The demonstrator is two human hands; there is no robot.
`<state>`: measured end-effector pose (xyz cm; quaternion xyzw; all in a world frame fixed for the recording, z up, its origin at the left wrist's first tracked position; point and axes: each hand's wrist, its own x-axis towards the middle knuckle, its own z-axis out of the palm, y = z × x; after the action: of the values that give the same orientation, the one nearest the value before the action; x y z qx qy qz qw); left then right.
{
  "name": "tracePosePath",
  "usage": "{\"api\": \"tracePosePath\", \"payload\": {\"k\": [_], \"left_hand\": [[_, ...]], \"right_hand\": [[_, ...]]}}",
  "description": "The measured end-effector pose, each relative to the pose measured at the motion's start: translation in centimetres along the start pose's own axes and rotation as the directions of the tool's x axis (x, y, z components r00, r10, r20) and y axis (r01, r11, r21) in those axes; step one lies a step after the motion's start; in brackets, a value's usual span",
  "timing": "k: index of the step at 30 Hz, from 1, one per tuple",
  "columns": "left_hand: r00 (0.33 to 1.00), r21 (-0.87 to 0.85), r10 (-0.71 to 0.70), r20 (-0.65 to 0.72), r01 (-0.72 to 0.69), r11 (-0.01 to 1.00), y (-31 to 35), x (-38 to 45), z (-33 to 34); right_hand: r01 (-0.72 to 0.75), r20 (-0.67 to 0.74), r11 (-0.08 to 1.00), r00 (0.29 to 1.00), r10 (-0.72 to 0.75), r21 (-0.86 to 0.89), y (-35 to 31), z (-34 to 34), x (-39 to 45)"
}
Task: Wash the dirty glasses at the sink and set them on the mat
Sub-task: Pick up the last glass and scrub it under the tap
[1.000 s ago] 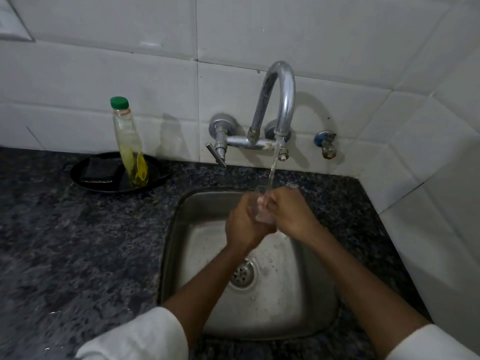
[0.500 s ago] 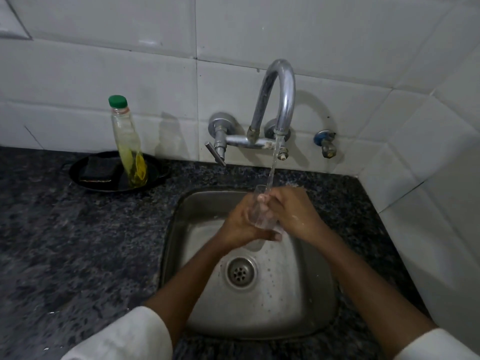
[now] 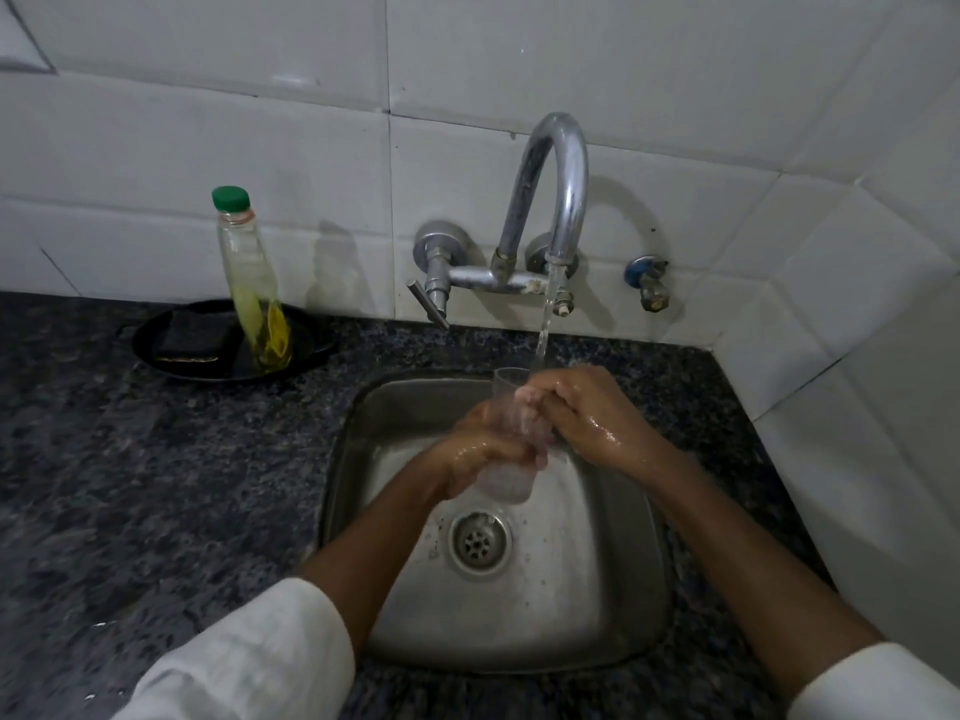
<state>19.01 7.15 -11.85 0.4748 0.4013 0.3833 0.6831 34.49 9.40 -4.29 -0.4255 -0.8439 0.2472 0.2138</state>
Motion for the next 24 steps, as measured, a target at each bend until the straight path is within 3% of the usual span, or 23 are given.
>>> {"api": "tracePosePath", "payload": {"k": [2,4,6,7,9,10,11,13,14,16,18,20,22,24], "left_hand": [[0.94,0.192,0.055,-0.336,0.011,0.981,-0.7,0.4,1.8],[0.871,0.341,0.173,-0.459,-0.006,0.94,-1.6,0.4,2.7],[0.938,0.251,0.104,-0.331,-0.018,0.968,-0.5,-0.2,1.7],[0.979,0.168,0.023,-0.204,0.011,0.986,0.0,-0.4,0.6],[0.998,0.053,-0.062,0.028,0.061,0.997,1.0,-0.6,-0.8],[0.998,0.067,-0.067,0.022,0.066,0.996,0.9,-0.5,-0.6],[0.995,0.122,-0.055,-0.077,0.064,0.99,0.6,-0.2,0.0],[0.93,0.274,0.055,-0.364,0.051,0.96,-0.2,0.2,1.7],[0.907,0.314,0.121,-0.403,0.013,0.949,-0.7,0.3,2.3],[0.95,0.245,0.11,-0.292,-0.037,0.969,-1.2,0.1,2.0],[0.998,0.081,-0.028,-0.056,0.033,0.996,-0.7,-0.6,0.1],[0.988,-0.04,-0.116,0.103,0.12,0.992,-0.9,-0.8,-1.0],[0.987,0.05,-0.132,-0.09,0.137,0.989,-1.1,-0.8,0.4],[0.925,0.232,-0.045,-0.378,0.142,0.962,-1.5,-0.5,2.2]], "right_hand": [[-0.075,-0.006,0.99,0.997,0.074,-0.118,-0.2,0.3,0.6],[-0.132,-0.028,0.981,0.991,0.129,-0.142,-0.4,0.7,0.5],[-0.075,-0.073,0.994,0.995,0.069,-0.084,-0.6,0.5,0.2],[-0.016,-0.081,0.999,0.997,0.012,-0.051,-0.7,0.2,-0.1],[0.049,-0.066,0.999,0.997,-0.049,-0.015,-0.6,-0.2,-0.4],[0.027,-0.061,0.999,0.998,-0.028,-0.023,-0.4,0.0,-0.4],[-0.022,-0.073,0.999,0.997,0.018,-0.043,-0.1,0.2,-0.2],[-0.153,-0.136,0.985,0.981,0.141,-0.078,-0.2,0.9,0.3],[-0.199,-0.16,0.977,0.97,0.185,-0.073,-0.2,1.1,0.4],[-0.157,-0.157,0.987,0.976,0.15,-0.031,0.0,0.9,0.2],[-0.01,-0.121,1.0,0.993,0.01,-0.001,0.0,0.3,-0.4],[0.04,-0.1,0.999,0.994,-0.038,0.021,-0.3,0.4,-0.8],[-0.044,-0.122,0.999,0.992,0.043,0.001,-0.2,1.1,-0.3],[-0.184,-0.173,0.982,0.969,0.176,-0.035,0.1,1.6,0.2]]}}
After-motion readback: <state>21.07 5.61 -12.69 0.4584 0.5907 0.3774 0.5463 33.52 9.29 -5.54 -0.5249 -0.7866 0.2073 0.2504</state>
